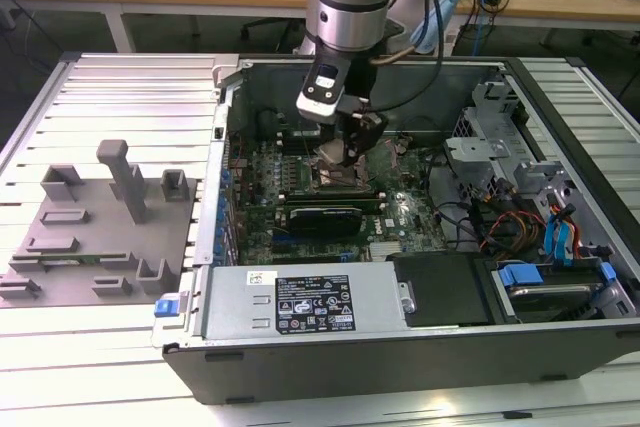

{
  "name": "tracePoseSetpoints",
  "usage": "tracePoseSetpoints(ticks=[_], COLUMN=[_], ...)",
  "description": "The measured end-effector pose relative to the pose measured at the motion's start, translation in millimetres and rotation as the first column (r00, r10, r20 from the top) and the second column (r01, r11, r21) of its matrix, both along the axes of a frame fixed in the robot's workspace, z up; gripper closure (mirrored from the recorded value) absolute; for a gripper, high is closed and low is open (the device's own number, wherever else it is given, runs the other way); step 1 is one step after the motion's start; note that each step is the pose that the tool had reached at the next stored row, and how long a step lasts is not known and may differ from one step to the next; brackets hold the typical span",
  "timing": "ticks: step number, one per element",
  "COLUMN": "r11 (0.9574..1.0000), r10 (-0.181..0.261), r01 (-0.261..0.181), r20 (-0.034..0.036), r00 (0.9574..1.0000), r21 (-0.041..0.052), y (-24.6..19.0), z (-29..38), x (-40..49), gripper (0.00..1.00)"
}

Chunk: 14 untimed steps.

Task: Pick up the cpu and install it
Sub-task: 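Place the cpu into insertion slot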

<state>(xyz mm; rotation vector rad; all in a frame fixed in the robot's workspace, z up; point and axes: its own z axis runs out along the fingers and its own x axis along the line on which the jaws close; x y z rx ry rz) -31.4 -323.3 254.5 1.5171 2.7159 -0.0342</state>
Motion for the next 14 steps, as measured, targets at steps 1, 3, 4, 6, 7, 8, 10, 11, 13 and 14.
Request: tracePoseSetpoints(ticks=[1, 3, 4, 6, 7, 8, 10, 11, 13, 14], r11=[0.9998, 0.9965, 0.9939, 0.9878, 0.9848, 0.9817, 0.9728, 0.9689, 0.9570, 0.9509], r10=[-0.020, -0.083, -0.110, -0.156, -0.174, -0.191, -0.232, -0.248, -0.290, -0.309], r01=[0.020, 0.083, 0.110, 0.156, 0.174, 0.191, 0.232, 0.248, 0.290, 0.309], r20=[0.0000, 0.0000, 0.0000, 0.0000, 0.0000, 0.0000, 0.0000, 0.0000, 0.0000, 0.0000], r00=[0.9998, 0.9965, 0.9939, 0.9878, 0.9848, 0.9817, 0.9728, 0.9689, 0.9570, 0.9509], r21=[0.0000, 0.0000, 0.0001, 0.0000, 0.0000, 0.0000, -0.0001, -0.0001, 0.0000, 0.0000], y=[0.0, 0.0, 0.0, 0.0, 0.0, 0.0, 0.0, 0.0, 0.0, 0.0], z=[-0.3, -1.3, -1.7, -2.4, -2.7, -2.9, -3.5, -3.8, -4.5, -4.8], x=[0.0, 0.0, 0.0, 0.0, 0.0, 0.0, 0.0, 0.0, 0.0, 0.0], gripper=[0.45, 0.45, 0.45, 0.45, 0.45, 0.45, 0.45, 0.45, 0.45, 0.45])
